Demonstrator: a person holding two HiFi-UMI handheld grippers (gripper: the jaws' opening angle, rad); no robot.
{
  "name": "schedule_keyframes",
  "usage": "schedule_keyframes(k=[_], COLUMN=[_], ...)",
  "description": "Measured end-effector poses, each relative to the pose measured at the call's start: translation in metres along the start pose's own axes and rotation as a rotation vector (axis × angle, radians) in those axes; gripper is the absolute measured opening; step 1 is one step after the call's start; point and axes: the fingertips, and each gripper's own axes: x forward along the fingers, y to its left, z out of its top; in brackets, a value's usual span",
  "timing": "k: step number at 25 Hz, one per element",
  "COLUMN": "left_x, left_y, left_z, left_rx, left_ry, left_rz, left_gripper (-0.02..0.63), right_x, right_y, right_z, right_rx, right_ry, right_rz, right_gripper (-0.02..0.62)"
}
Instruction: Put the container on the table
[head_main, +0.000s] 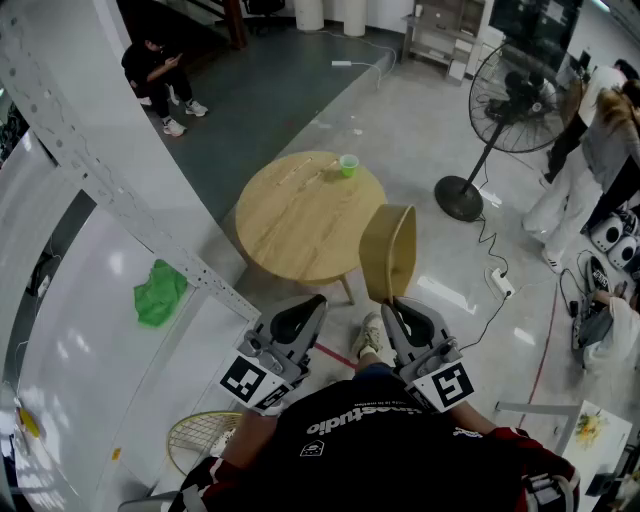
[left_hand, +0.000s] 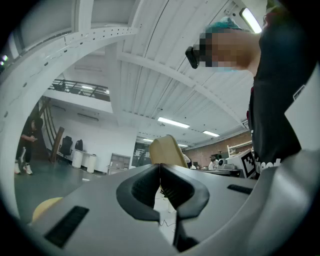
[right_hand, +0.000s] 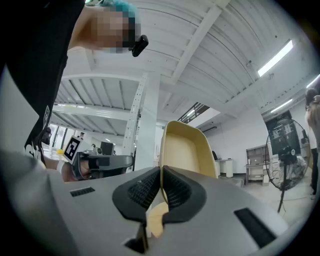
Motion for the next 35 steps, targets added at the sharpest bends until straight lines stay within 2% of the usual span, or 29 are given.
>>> schedule_keyframes(k=[10, 15, 27, 30, 35], left_x=[0.007, 0.006, 0.015, 0.029, 0.061], left_y=[0.005, 0.010, 0.037, 0.053, 0.083], left_z=[-0.004, -0.006, -0.009, -0.011, -0.022], left_rx=[-0.013, -0.017, -0.031, -0.020, -0.029], left_ry=[0.010, 0.013, 0.010, 0.019, 0.040], left_rz=[-0.017, -0.015, 0.014, 0.026, 0.027], left_gripper=[0.025, 0.025, 0.023, 0.025, 0.025], right_x=[0.003, 0.012, 0.042, 0.057, 0.079], right_y=[-0.010, -0.009, -0.019, -0.037, -0.085], right_z=[-0.011, -0.008, -0.033, -0.045, -0.079], right_rx=[-0.014, -0.018, -0.007, -0.030, -0.057], right_ry=[0.047, 0.017, 0.089, 0.135, 0.282], right_rz=[-0.003, -0.012, 0.040, 0.036, -0.016], right_gripper=[0.028, 0.028, 0.026, 0.026, 0.026])
